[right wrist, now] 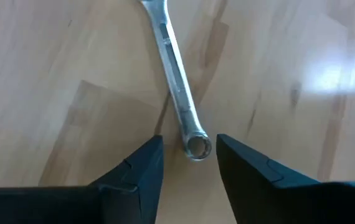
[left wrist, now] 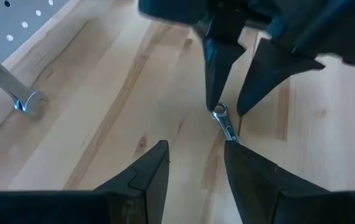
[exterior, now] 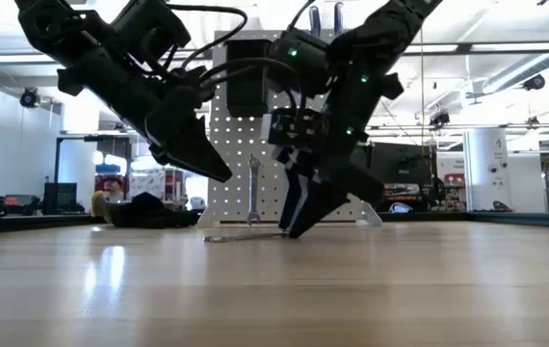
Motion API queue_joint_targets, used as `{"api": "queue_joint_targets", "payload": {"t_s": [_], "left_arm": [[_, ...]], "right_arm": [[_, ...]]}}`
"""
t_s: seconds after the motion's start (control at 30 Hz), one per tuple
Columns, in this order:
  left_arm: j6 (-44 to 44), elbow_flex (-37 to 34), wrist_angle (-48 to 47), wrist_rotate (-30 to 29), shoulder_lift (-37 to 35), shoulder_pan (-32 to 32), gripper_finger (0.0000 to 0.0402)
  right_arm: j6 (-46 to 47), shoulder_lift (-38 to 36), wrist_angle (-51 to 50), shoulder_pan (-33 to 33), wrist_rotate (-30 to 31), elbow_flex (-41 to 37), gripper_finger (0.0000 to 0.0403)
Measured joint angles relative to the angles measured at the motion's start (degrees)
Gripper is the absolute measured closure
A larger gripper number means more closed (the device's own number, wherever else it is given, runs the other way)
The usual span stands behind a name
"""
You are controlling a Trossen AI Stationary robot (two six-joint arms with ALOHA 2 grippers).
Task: Hang tools onto peg board
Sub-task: Hang the wrench on the peg board
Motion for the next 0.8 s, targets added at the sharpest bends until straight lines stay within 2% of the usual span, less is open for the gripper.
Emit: {"api": "queue_joint_targets", "payload": {"t_s": [0.2,0.43,0.6,0.8], "left_arm": [[-1.7,0.1,-1.2,0.0,0.0,0.0,0.0258],[-2.4,3.4,-9.1,0.0,0.0,0.0,0.0258],[-1.9,6.5,-15.7,0.0,0.0,0.0,0.0258],[-0.7,6.1,-16.0,0.0,0.0,0.0,0.0258]], "right_arm": [[-0.4,2.8,-3.8,-2.5,-6.9,3.2,0.0282],[-2.4,5.3,-7.0,-4.0,-10.1,5.4,0.0341],[-1.7,4.6,-6.4,-4.0,-9.1,5.3,0.0395],[-0.1,1.5,-8.3,-4.1,-7.6,4.7,0.0402]]}}
